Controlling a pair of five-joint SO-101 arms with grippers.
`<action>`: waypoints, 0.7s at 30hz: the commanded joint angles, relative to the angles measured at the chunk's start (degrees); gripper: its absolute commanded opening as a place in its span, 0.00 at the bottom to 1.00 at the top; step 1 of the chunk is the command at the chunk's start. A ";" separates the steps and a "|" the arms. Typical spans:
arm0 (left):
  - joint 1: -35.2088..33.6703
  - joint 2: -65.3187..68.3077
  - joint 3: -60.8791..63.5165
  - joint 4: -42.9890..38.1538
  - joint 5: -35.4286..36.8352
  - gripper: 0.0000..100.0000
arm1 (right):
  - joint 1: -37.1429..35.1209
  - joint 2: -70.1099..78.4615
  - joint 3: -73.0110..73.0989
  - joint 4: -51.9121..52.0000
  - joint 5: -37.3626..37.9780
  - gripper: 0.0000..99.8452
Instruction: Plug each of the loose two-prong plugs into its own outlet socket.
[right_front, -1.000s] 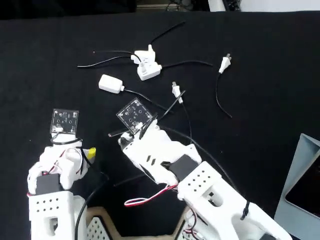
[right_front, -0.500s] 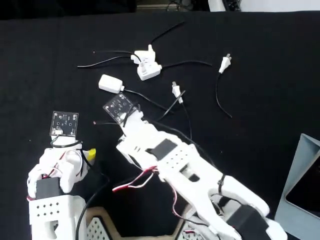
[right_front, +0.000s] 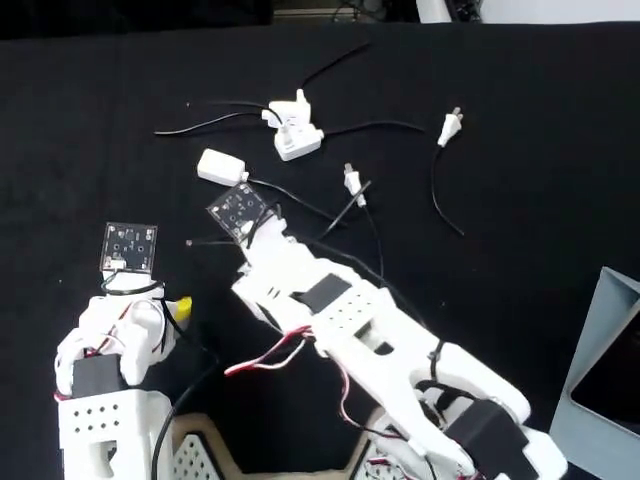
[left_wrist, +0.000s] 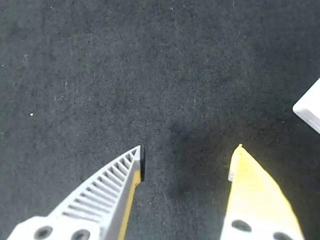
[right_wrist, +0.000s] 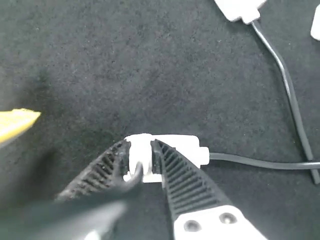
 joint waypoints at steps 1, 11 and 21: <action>-0.48 -0.62 -0.22 0.62 0.09 0.28 | 0.79 0.66 -2.07 -1.05 0.70 0.01; -0.48 -0.62 -0.22 0.62 0.09 0.28 | 0.53 0.40 -4.09 3.78 0.18 0.01; -0.40 -0.62 -0.22 0.53 0.09 0.28 | 0.09 1.10 -5.14 5.54 0.18 0.01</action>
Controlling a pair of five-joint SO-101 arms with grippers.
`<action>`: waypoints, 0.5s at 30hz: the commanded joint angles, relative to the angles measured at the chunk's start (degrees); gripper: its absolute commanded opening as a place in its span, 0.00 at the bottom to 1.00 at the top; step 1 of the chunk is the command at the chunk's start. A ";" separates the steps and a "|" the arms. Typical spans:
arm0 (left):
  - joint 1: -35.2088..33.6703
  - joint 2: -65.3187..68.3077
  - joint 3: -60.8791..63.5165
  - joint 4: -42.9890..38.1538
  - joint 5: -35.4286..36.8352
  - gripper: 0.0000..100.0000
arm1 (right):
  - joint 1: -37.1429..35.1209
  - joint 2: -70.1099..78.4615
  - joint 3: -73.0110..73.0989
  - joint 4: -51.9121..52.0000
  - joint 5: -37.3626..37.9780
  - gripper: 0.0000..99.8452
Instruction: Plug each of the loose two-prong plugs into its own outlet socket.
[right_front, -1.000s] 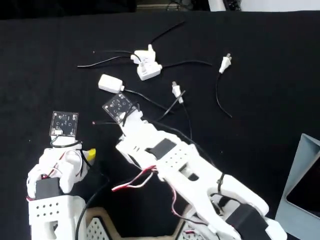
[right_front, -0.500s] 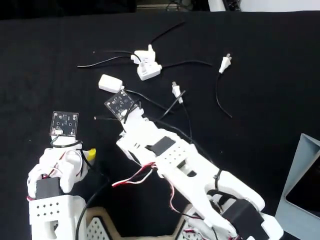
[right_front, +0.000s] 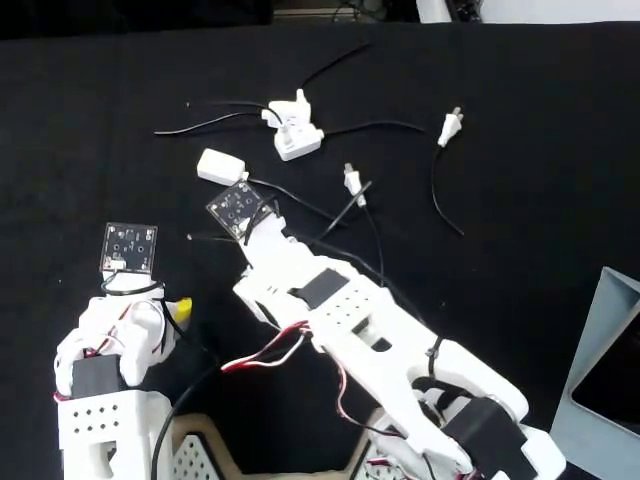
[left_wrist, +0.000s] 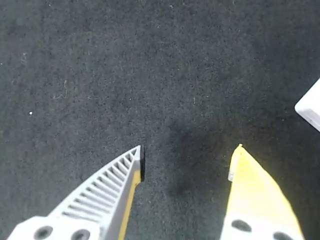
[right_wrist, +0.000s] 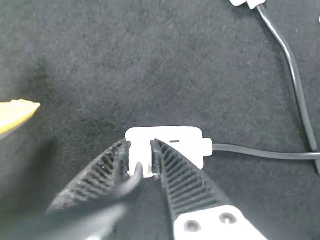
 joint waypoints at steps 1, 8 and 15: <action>-0.40 -0.62 -0.22 0.18 0.09 0.28 | 0.26 0.66 -2.68 0.26 0.18 0.01; -0.48 -0.62 -0.22 0.18 0.09 0.28 | 0.26 8.66 -4.09 -1.49 0.18 0.01; -0.48 -0.62 -0.22 0.18 0.09 0.28 | -0.79 9.54 -3.82 -1.32 1.67 0.01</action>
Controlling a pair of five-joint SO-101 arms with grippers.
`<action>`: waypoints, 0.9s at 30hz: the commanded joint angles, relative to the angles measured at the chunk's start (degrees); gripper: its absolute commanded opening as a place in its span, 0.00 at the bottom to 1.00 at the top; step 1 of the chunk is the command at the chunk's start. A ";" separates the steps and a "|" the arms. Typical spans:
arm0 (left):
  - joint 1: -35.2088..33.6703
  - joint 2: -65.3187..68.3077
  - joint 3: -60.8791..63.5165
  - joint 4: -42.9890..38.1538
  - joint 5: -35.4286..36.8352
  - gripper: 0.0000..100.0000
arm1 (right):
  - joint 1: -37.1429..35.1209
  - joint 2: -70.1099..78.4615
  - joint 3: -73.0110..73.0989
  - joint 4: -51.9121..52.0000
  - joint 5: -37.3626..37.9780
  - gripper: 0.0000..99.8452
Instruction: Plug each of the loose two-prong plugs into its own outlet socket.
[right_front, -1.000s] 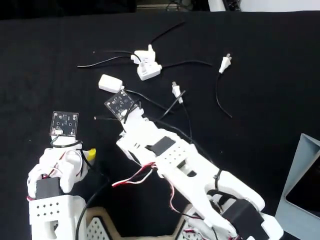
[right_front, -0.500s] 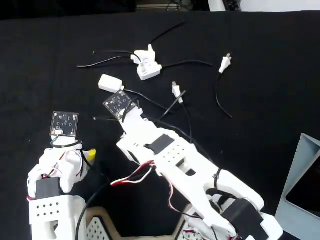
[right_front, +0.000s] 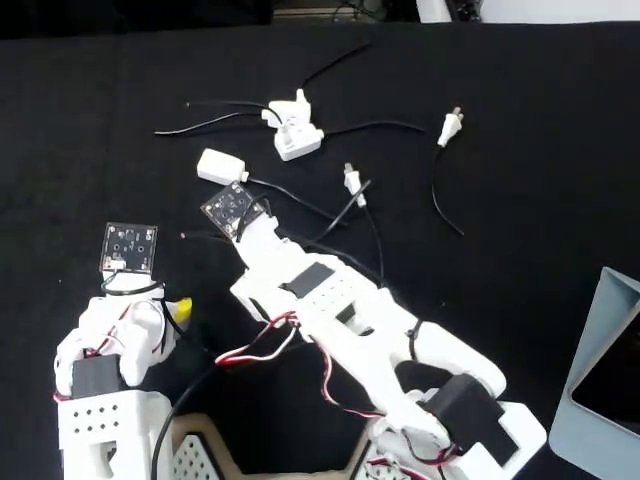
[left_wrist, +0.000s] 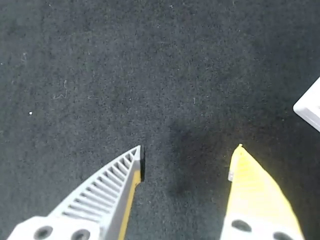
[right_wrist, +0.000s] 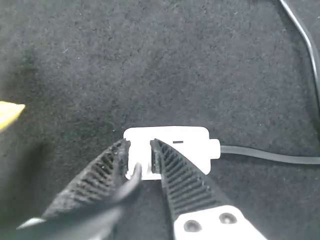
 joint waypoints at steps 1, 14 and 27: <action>-0.48 -0.62 -0.22 0.18 0.09 0.28 | -0.88 0.84 -0.66 0.44 2.81 0.01; -0.57 -0.62 0.84 -0.18 0.00 0.28 | 2.99 -4.53 -5.41 2.02 4.66 0.01; -0.57 -0.62 0.92 -0.18 0.00 0.28 | 17.67 -4.88 -22.20 1.58 4.75 0.01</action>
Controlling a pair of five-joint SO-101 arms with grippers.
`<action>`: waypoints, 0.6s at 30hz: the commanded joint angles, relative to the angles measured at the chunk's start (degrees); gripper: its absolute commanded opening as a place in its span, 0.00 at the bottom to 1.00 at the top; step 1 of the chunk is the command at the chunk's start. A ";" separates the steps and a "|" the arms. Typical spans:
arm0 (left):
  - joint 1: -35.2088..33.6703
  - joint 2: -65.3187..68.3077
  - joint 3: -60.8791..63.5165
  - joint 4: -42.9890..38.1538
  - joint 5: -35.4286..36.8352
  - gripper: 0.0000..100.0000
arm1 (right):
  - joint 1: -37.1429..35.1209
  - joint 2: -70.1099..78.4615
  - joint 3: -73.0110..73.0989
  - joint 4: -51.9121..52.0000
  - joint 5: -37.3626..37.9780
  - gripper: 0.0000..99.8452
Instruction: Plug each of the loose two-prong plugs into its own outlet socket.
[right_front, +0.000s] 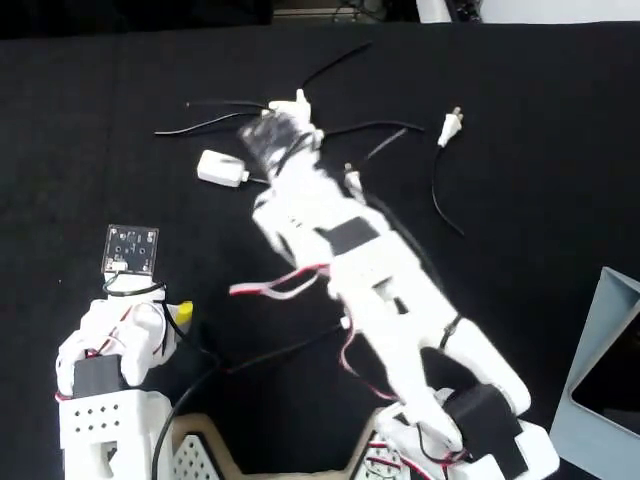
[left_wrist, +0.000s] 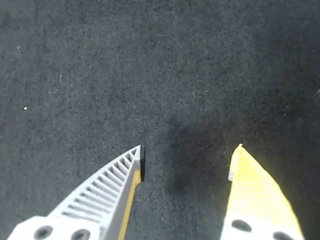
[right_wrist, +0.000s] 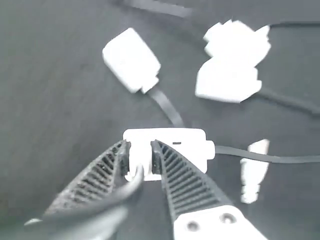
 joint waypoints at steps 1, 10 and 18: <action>-0.57 -0.62 -0.13 -0.18 -0.09 0.28 | 5.01 1.89 -8.84 -0.26 0.53 0.01; -0.57 -0.62 -0.04 -0.18 -0.09 0.28 | 13.45 20.26 -23.52 -0.35 5.63 0.01; -0.57 -0.62 -0.04 -0.18 -0.09 0.28 | 17.23 35.03 -36.09 0.18 8.09 0.06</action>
